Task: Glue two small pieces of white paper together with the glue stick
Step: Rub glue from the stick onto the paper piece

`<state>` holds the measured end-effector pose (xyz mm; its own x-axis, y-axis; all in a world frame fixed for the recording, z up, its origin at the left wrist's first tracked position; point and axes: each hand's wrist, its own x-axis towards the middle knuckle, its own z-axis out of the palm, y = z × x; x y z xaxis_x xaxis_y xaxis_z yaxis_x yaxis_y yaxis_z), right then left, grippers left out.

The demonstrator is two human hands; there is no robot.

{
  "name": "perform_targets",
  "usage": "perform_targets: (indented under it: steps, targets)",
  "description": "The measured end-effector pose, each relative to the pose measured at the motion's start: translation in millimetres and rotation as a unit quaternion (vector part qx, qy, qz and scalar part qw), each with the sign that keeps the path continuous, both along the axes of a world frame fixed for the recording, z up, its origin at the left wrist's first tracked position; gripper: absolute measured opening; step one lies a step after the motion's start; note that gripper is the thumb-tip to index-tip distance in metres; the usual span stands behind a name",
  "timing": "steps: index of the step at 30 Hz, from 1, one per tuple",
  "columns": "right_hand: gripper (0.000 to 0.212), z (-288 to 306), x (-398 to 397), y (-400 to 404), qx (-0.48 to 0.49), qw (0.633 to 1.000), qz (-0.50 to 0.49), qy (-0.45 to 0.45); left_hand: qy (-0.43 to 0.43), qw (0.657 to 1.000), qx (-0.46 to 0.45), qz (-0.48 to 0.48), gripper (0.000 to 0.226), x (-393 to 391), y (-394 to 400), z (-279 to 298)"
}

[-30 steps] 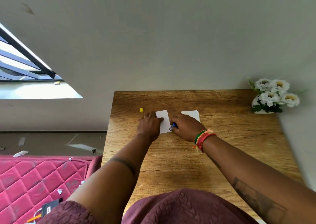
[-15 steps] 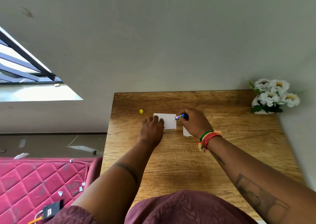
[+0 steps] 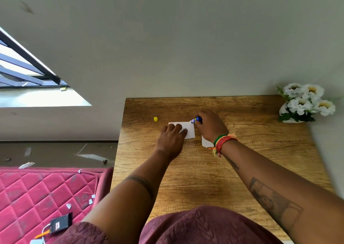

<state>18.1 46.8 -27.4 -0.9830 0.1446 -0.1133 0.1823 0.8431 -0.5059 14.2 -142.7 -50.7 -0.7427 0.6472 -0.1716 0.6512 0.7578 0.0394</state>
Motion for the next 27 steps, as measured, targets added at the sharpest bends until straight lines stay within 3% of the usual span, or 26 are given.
perform_targets:
  steps: [17, 24, 27]
  targets:
    - [0.018, 12, 11, -4, 0.060, 0.990, 0.121, -0.041, -0.018, 0.999, -0.018, 0.023, 0.046, -1, 7, 10]
    - [0.020, 18, 17, -8, 0.071, 0.987, 0.118, -0.082, -0.017, 0.999, -0.029, 0.024, 0.049, 2, 8, 11]
    - [0.018, 19, 18, -5, 0.015, 0.994, 0.077, -0.073, -0.013, 0.999, -0.039, 0.026, 0.048, 2, 10, 13]
